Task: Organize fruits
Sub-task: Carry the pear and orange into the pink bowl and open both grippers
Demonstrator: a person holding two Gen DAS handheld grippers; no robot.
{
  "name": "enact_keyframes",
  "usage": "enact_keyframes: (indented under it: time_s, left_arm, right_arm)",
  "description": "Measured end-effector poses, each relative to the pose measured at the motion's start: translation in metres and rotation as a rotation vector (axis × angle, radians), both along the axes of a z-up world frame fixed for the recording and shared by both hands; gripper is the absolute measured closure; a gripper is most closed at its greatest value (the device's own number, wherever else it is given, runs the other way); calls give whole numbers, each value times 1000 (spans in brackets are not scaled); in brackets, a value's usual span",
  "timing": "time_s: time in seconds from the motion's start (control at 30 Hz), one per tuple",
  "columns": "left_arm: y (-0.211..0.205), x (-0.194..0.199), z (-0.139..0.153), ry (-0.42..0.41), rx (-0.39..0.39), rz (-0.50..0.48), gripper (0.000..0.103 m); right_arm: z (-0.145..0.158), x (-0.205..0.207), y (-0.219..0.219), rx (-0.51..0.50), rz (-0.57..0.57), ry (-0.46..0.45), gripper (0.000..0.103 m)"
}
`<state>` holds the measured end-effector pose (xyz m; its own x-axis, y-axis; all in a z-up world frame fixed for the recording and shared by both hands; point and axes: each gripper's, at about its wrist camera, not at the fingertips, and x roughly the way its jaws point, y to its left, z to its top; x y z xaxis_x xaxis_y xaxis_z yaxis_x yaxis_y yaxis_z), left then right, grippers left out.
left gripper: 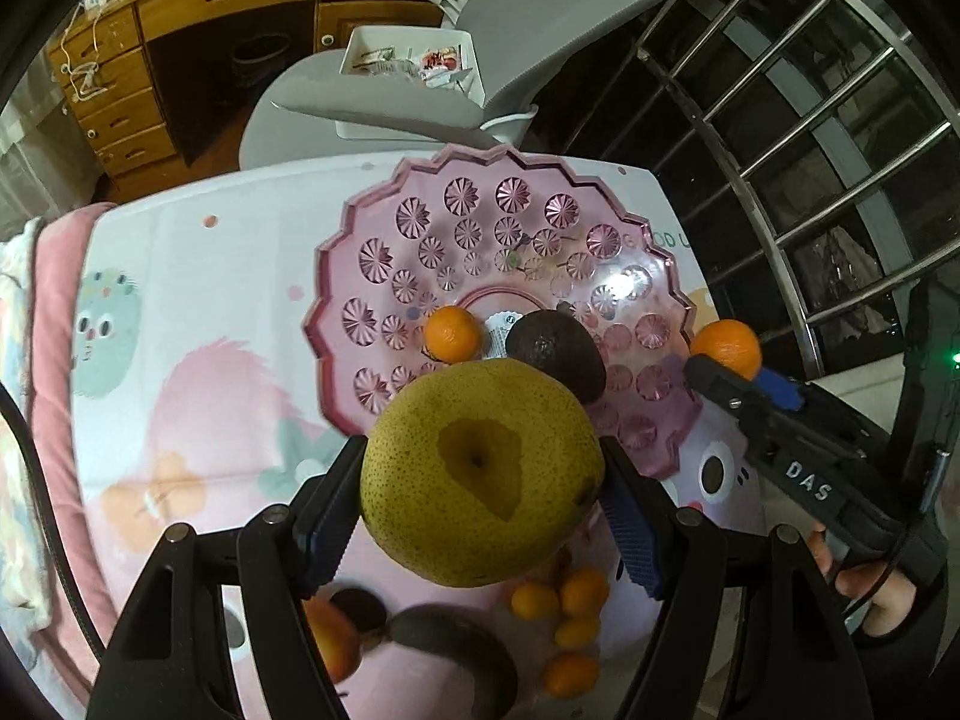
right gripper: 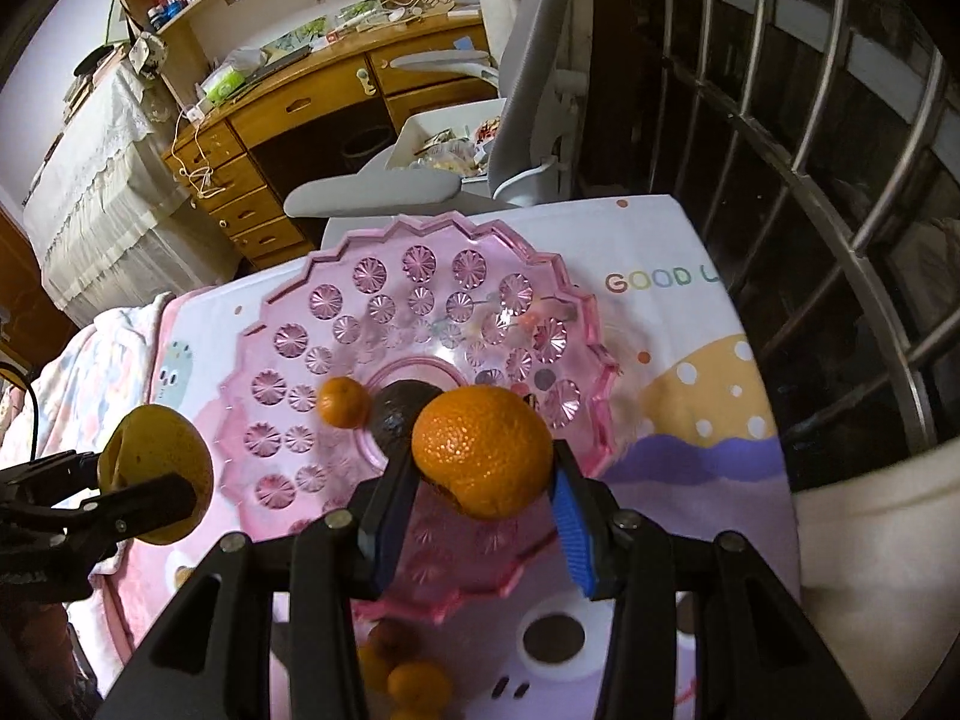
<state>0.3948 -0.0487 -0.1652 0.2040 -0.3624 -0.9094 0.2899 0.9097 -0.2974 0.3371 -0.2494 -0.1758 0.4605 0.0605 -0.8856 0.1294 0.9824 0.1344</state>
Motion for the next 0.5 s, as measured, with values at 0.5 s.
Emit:
enact_keyframes:
  time_s: [0.5]
  left_arm:
    - [-32, 16, -47, 7, 46, -84, 30]
  right_arm:
    - [-48, 27, -3, 7, 8, 64, 58]
